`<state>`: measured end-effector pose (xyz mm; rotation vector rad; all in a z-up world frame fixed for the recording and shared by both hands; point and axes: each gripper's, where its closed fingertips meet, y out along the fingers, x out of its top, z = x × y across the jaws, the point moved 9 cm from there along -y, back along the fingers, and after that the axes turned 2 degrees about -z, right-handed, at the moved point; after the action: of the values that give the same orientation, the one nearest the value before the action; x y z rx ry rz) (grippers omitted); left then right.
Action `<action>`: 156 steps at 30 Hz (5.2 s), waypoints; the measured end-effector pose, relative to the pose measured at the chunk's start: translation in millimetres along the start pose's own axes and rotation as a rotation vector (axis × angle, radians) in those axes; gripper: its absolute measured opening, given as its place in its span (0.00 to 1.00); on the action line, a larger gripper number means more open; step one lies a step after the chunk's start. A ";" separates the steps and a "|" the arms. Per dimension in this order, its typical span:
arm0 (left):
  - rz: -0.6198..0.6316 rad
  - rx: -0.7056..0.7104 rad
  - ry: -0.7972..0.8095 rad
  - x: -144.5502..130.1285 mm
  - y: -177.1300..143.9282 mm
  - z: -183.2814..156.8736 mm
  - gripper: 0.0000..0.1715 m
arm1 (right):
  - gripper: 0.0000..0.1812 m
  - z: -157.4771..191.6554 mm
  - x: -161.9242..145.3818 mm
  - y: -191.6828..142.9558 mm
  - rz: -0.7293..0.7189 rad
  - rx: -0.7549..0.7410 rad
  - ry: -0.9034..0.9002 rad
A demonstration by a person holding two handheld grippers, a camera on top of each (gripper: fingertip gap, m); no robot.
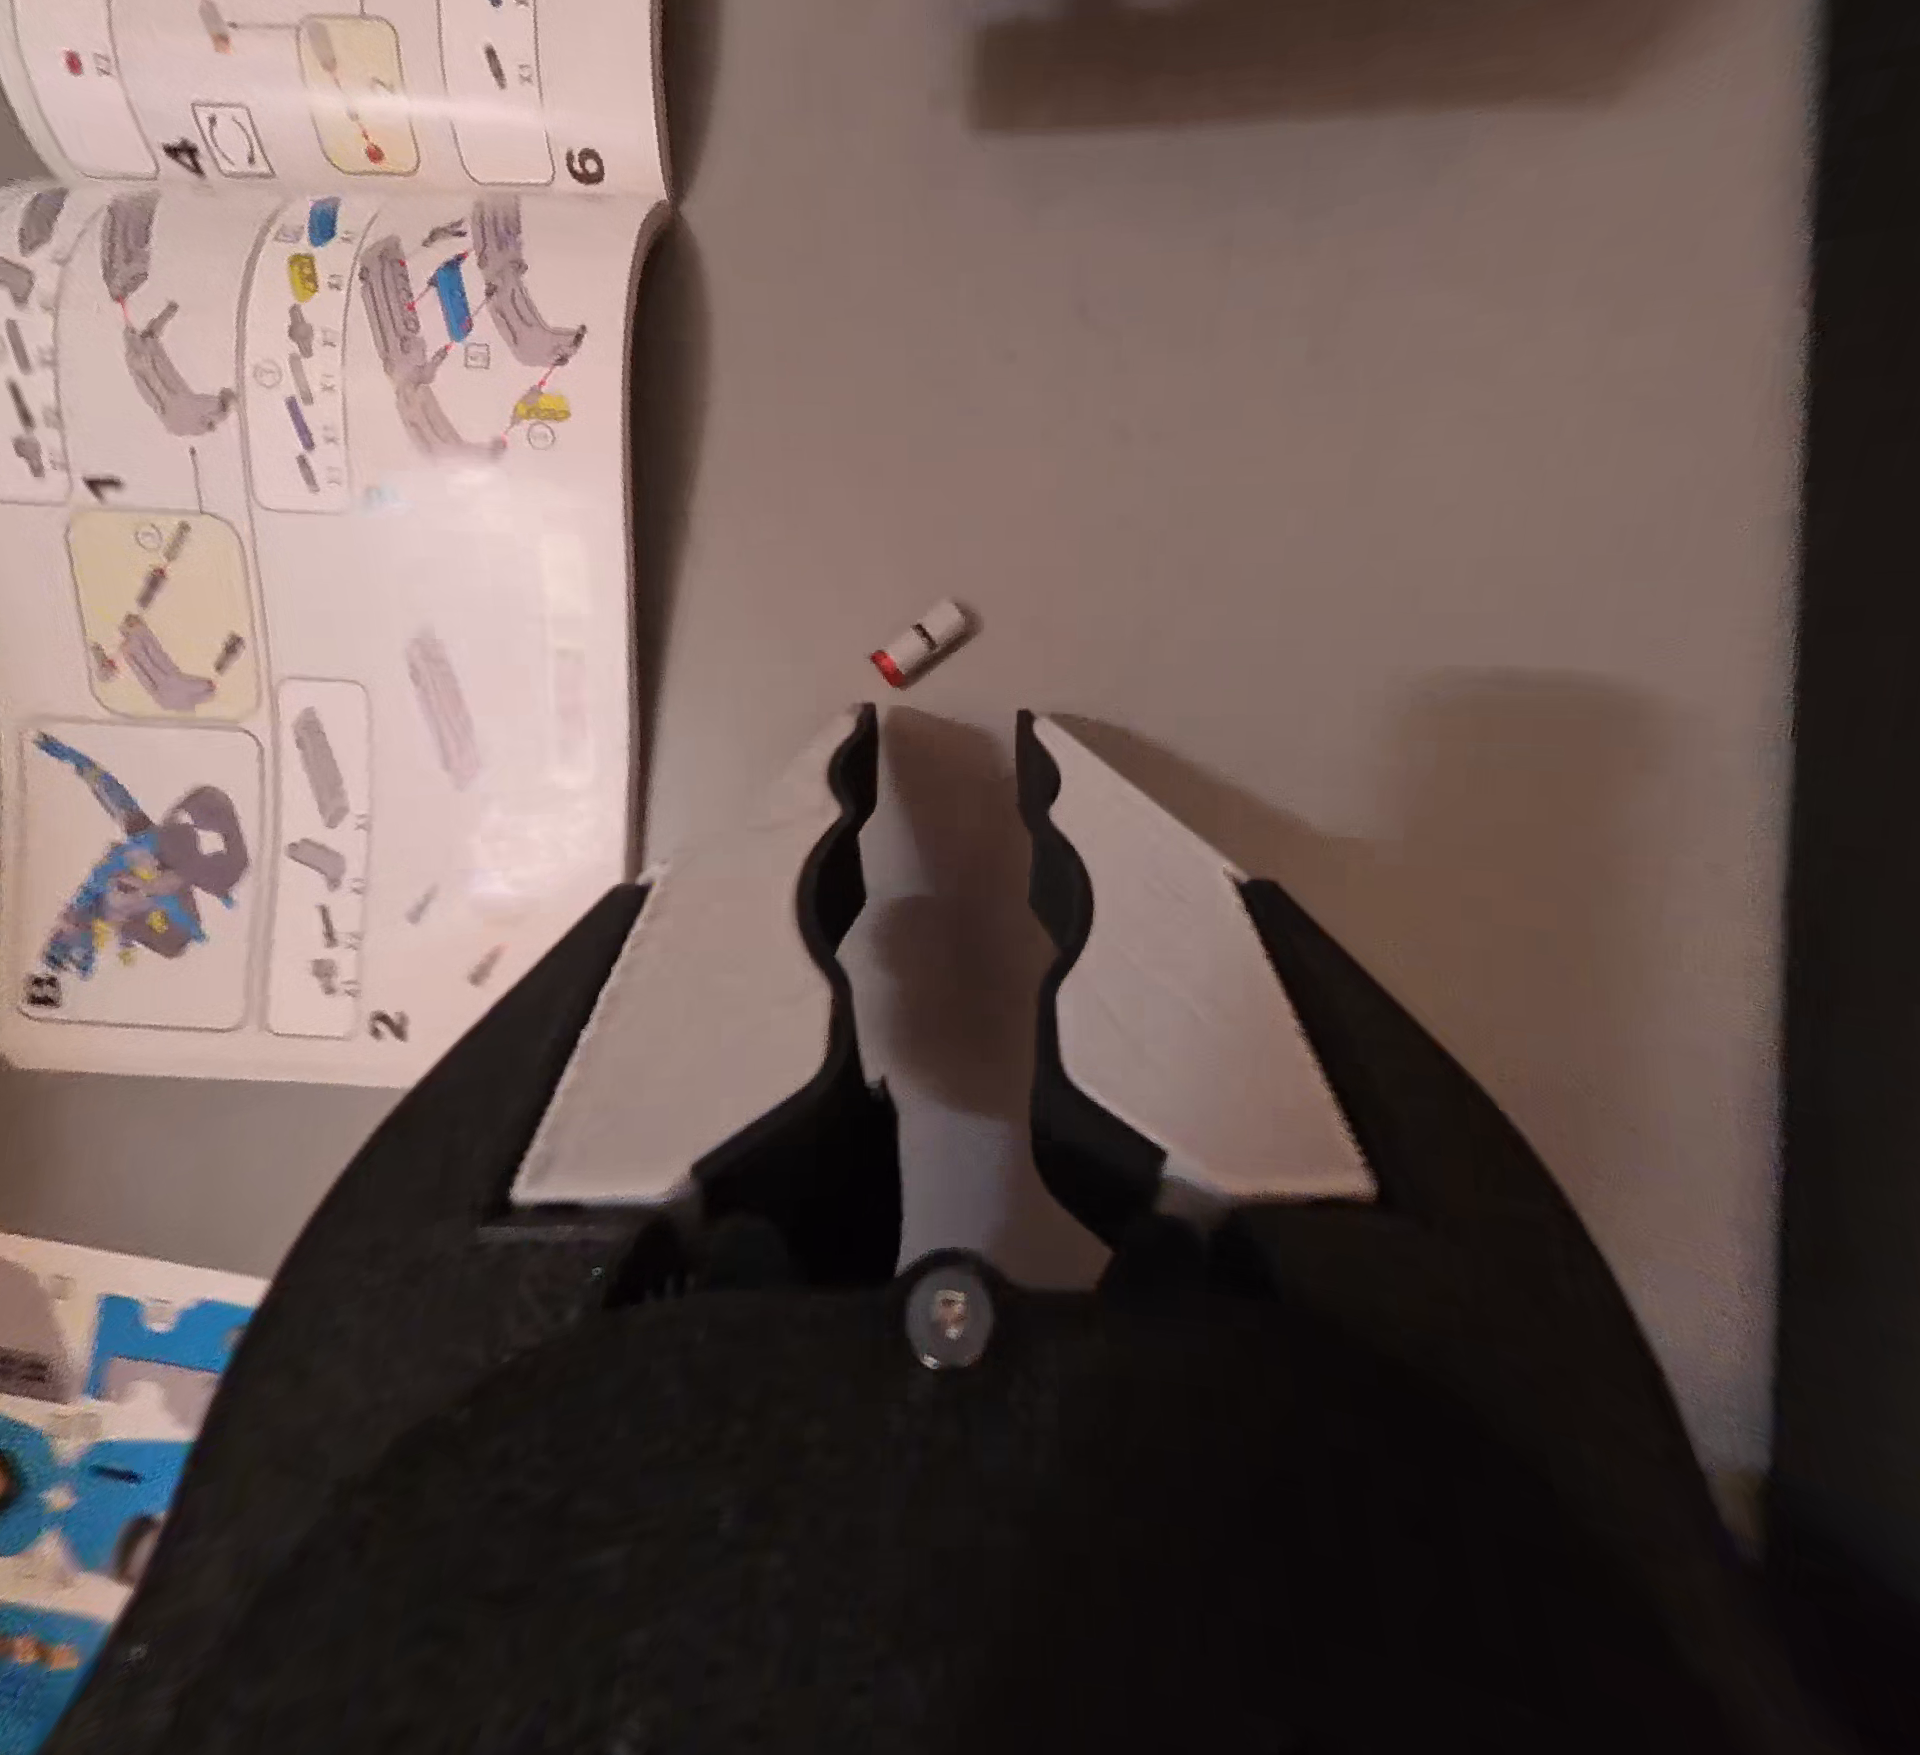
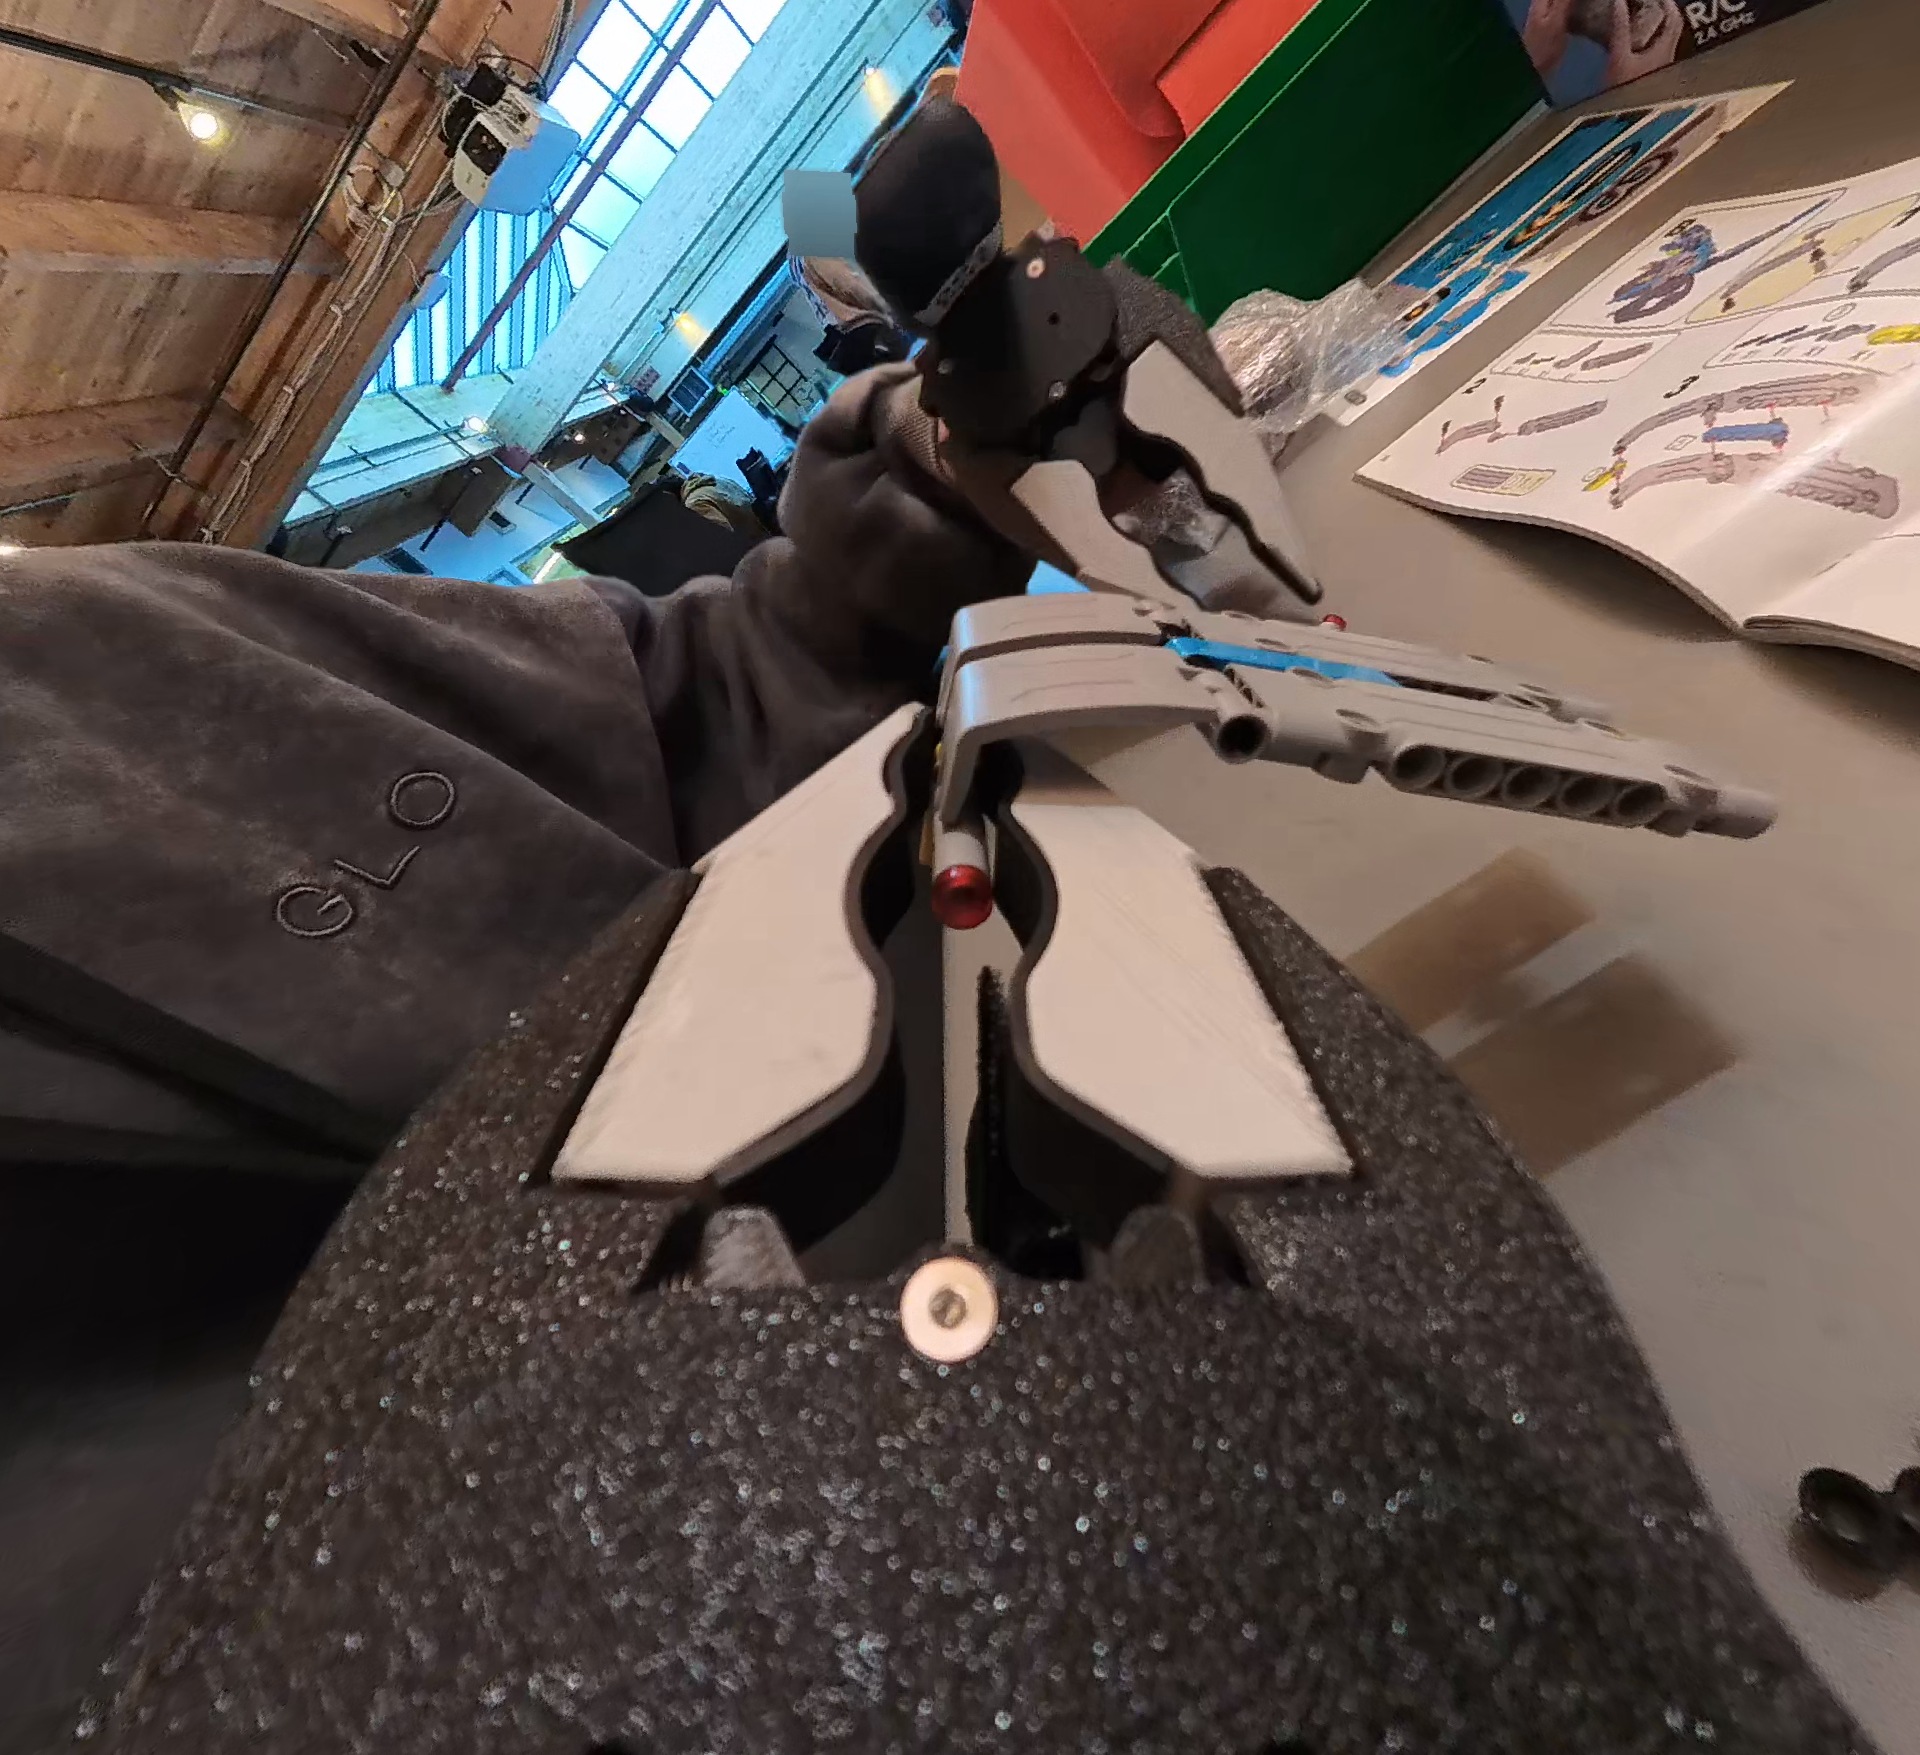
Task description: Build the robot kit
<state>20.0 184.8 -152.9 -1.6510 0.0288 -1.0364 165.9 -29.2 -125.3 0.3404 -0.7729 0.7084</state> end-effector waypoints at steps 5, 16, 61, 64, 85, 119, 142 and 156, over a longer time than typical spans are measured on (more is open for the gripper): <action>0.046 -0.050 0.096 11.4 9.2 12.5 0.15 | 0.03 -0.6 -0.3 0.0 0.006 0.006 0.007; 0.007 -0.073 0.038 11.8 16.7 7.2 0.05 | 0.03 -1.6 3.0 -4.3 -0.018 -0.016 -0.010; -0.404 0.273 0.066 71.8 30.5 -92.5 0.04 | 0.03 -9.7 -17.9 11.1 0.238 -0.210 -0.156; -0.423 0.236 0.036 71.0 29.7 -91.5 0.03 | 0.03 -9.7 -18.1 11.1 0.239 -0.198 -0.145; -0.453 -0.247 -0.264 60.2 41.9 -81.6 0.03 | 0.03 -3.8 -32.1 13.0 0.454 -0.154 -0.304; -0.691 -0.810 -0.843 52.8 30.6 -61.0 0.09 | 0.03 8.5 -8.4 -0.8 0.204 0.015 -0.216; -0.747 -0.633 -0.890 27.4 2.5 -42.9 0.01 | 0.17 -5.0 2.2 -10.7 0.091 -0.249 -0.295; -0.518 -0.652 -0.981 21.4 34.0 -48.2 0.01 | 0.14 -21.7 18.6 -37.2 -0.078 -0.405 -0.214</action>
<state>19.0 123.9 -168.0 -2.7098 -0.8185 -0.4738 212.2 -36.2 -127.4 0.0770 -1.0774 0.4316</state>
